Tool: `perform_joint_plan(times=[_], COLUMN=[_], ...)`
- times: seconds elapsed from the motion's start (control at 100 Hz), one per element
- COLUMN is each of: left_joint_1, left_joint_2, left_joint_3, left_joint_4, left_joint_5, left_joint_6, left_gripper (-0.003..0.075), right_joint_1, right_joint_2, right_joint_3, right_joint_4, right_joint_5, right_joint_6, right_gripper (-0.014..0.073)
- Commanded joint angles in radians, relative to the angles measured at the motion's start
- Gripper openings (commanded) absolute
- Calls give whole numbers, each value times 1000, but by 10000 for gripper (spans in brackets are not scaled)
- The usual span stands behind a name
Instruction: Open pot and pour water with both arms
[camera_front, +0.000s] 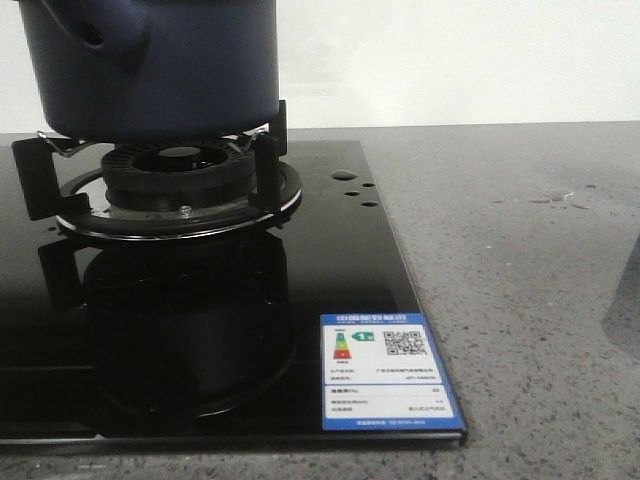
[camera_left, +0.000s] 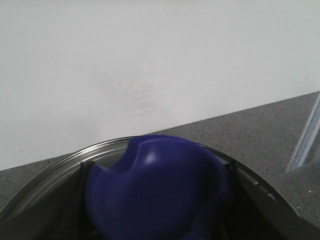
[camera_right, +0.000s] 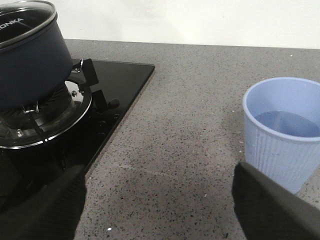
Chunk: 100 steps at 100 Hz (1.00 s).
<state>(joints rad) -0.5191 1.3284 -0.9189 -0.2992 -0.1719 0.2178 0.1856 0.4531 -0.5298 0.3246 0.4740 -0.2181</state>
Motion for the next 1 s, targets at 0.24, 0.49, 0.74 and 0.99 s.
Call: perform_joint_plan(times=[0.24, 0.49, 0.74, 0.99], left_joint_1=[6, 96, 230, 274], left_joint_2=[-111, -181, -251, -275], left_joint_3=[-38, -38, -38, -38], left_joint_4=[16, 33, 37, 48], left_joint_5=[-136, -100, -32, -21], left_joint_6=[2, 2, 2, 2], left_gripper=[369, 369, 369, 369], right_joint_1=[0, 0, -25, -177], right_joint_2=[12, 12, 12, 14], right_joint_3=[-36, -3, 103, 158], right_joint_4=[-7, -7, -7, -82], right_joint_5=[-68, -77, -172, -280], right_joint_6=[-10, 11, 54, 52], right_gripper=[545, 545, 545, 545])
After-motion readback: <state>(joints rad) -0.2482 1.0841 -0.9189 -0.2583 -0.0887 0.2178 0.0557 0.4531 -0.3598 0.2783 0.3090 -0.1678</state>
